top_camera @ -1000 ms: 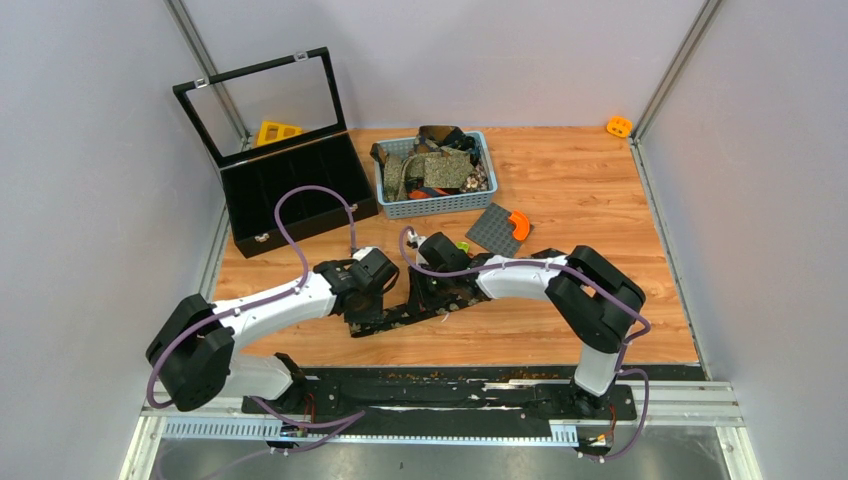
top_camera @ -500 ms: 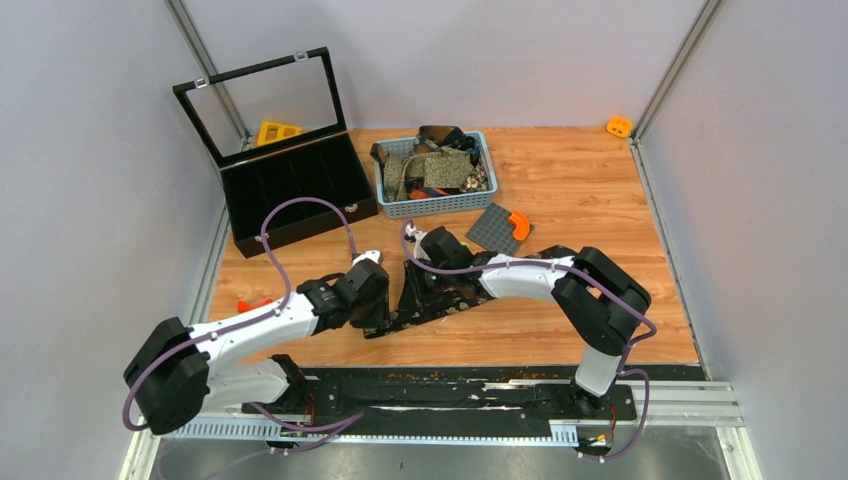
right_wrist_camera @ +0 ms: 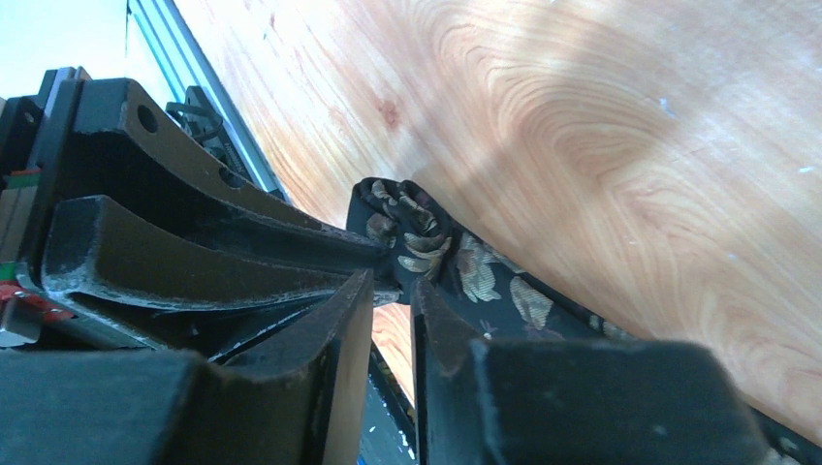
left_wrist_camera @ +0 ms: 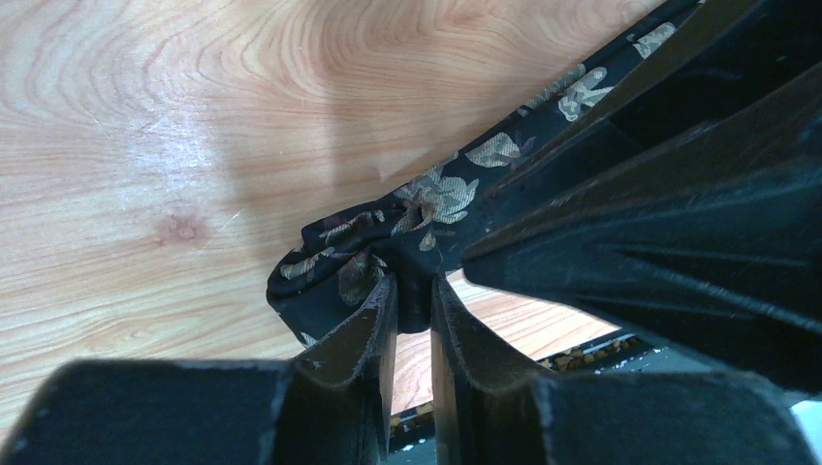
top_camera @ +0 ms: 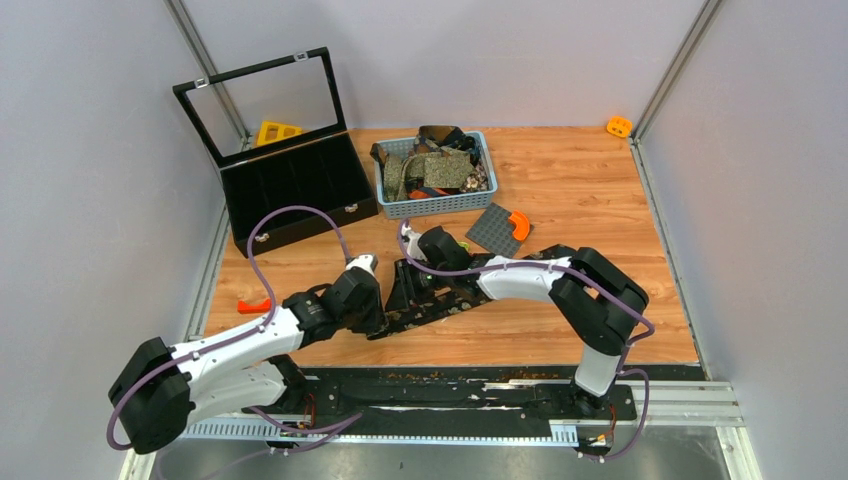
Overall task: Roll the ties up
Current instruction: Roll the tie at the center of the board.
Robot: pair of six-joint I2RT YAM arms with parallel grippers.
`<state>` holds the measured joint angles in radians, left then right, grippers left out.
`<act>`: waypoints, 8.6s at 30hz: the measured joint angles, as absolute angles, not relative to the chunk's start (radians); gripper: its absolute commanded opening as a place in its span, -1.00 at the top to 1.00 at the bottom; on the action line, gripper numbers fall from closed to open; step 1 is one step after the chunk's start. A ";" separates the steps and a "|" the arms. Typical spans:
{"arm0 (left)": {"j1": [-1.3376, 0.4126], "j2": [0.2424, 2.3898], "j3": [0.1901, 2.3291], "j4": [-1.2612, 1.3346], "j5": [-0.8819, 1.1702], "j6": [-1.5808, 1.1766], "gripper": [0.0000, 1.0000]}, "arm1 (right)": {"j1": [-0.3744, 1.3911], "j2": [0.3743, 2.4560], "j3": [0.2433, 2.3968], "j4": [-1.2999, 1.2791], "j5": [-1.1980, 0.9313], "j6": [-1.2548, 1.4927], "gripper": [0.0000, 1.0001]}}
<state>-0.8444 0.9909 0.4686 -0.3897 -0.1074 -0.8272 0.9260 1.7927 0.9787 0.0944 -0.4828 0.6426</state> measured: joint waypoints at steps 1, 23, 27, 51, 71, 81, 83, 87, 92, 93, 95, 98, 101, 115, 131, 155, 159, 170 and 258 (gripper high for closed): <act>-0.844 0.984 0.463 -0.390 -0.104 -0.825 0.23 | 0.931 1.799 0.979 0.096 -0.480 0.643 0.43; -0.845 0.823 0.422 -0.425 -0.080 -0.825 -0.35 | 0.976 1.905 1.051 0.027 -0.431 0.656 0.92; -0.845 0.752 0.457 -0.531 -0.161 -0.849 -0.37 | 0.980 1.906 1.082 -0.035 -0.411 0.653 1.00; -0.845 0.665 0.364 -0.580 -0.290 -0.948 -0.28 | 0.973 1.936 1.168 -0.222 -0.396 0.672 1.00; -0.846 0.721 0.269 -0.405 -0.271 -1.006 0.04 | 0.965 1.944 1.151 -0.179 -0.423 0.669 1.00; -0.847 0.671 0.269 -0.444 -0.270 -1.025 -0.13 | 0.962 1.945 1.142 -0.157 -0.433 0.669 1.00; -0.847 0.669 0.265 -0.444 -0.267 -1.032 -0.11 | 0.962 1.945 1.142 -0.155 -0.434 0.669 1.00; -0.847 0.669 0.239 -0.413 -0.259 -1.047 -0.03 | 0.962 1.947 1.140 -0.150 -0.437 0.669 1.00; -0.847 0.690 0.225 -0.360 -0.246 -1.054 0.17 | 0.961 1.947 1.135 -0.143 -0.439 0.669 1.00; -0.847 0.701 0.224 -0.345 -0.242 -1.054 0.22 | 0.961 1.947 1.134 -0.140 -0.440 0.669 1.00; -0.847 0.718 0.224 -0.324 -0.237 -1.054 0.40 | 0.960 1.947 1.132 -0.138 -0.440 0.669 1.00; -0.847 0.744 0.224 -0.290 -0.231 -1.048 0.77 | 0.959 1.947 1.132 -0.137 -0.440 0.669 0.92; -0.847 0.768 0.239 -0.285 -0.230 -1.041 1.00 | 0.958 1.946 1.132 -0.139 -0.439 0.667 0.67; -0.849 0.860 0.382 -0.420 -0.233 -0.993 1.00 | 0.972 1.899 1.235 -0.391 -0.302 0.515 0.30; -0.849 0.872 0.462 -0.586 -0.249 -0.962 1.00 | 1.047 1.850 1.236 -0.390 -0.271 0.503 0.74; -0.849 0.868 0.525 -0.707 -0.256 -0.925 1.00 | 1.073 1.987 1.272 -0.295 -0.324 0.542 0.96; -0.849 0.879 0.554 -0.736 -0.258 -0.912 1.00 | 1.081 2.011 1.295 -0.281 -0.341 0.557 0.97; -0.848 0.936 0.612 -0.818 -0.293 -0.884 1.00 | 1.092 2.057 1.331 -0.242 -0.380 0.585 0.97; -0.889 0.589 0.467 -0.774 -0.399 -1.084 -0.97 | 0.983 1.850 1.124 -0.165 -0.424 0.584 0.97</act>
<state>-0.8886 0.5888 0.4675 -0.7742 -0.3988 -1.0840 0.9833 1.8496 1.1236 -0.1646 -0.4240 0.5842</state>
